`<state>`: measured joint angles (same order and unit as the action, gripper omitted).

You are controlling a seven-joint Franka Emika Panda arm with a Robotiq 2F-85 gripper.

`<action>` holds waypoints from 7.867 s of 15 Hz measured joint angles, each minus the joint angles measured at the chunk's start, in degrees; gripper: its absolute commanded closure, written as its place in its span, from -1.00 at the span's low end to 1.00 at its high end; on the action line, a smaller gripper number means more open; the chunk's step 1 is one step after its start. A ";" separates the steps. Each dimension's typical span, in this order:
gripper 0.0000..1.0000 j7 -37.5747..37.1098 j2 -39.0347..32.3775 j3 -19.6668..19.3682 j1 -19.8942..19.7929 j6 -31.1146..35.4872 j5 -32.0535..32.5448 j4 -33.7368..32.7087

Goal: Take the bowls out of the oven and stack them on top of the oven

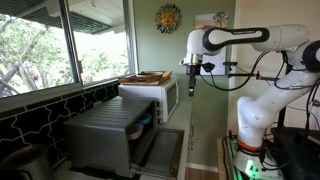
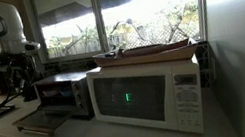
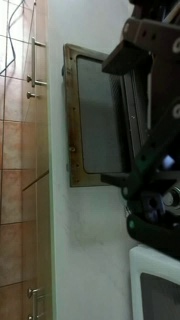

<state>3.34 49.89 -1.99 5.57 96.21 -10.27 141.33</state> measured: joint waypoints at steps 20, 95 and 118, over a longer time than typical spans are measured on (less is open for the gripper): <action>-1.00 -6.32 -18.80 7.89 4.84 34.56 -27.16 3.49; 0.91 0.55 -13.84 9.90 5.06 43.54 -44.38 5.29; -1.00 -41.51 -25.65 14.79 -2.25 54.31 -17.24 -6.14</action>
<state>-38.18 24.24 12.81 3.32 150.52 -27.51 135.19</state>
